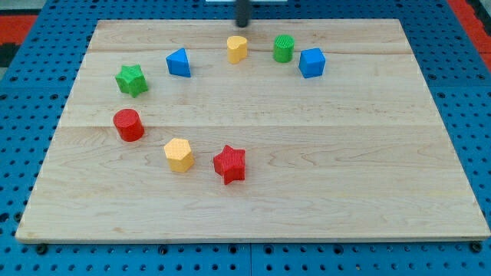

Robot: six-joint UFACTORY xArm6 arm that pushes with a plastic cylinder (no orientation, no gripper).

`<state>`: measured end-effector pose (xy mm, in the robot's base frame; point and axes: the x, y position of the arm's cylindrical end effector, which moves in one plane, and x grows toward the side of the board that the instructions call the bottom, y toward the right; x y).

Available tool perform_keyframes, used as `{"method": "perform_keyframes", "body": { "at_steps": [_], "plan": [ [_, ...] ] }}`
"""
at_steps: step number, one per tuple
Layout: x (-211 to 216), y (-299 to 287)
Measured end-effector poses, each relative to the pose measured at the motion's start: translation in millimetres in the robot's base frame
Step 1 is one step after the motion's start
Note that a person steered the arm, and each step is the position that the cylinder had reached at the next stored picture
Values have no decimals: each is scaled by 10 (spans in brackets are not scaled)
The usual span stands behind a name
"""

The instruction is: Push the green star closer to the red circle

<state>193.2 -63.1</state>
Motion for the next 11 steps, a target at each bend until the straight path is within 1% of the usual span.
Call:
{"method": "perform_keyframes", "body": {
  "at_steps": [1,2,3,4,5,6,7,8,9,10,11],
  "plan": [
    [67,-923],
    [491,-1045],
    [850,-679],
    [1078,-1031],
    [1256,-1145],
    [1578,-1091],
    [1577,-1106],
    [1274,-1357],
    [1292,-1563],
    [1552,-1157],
    [1569,-1011]
  ]
}}
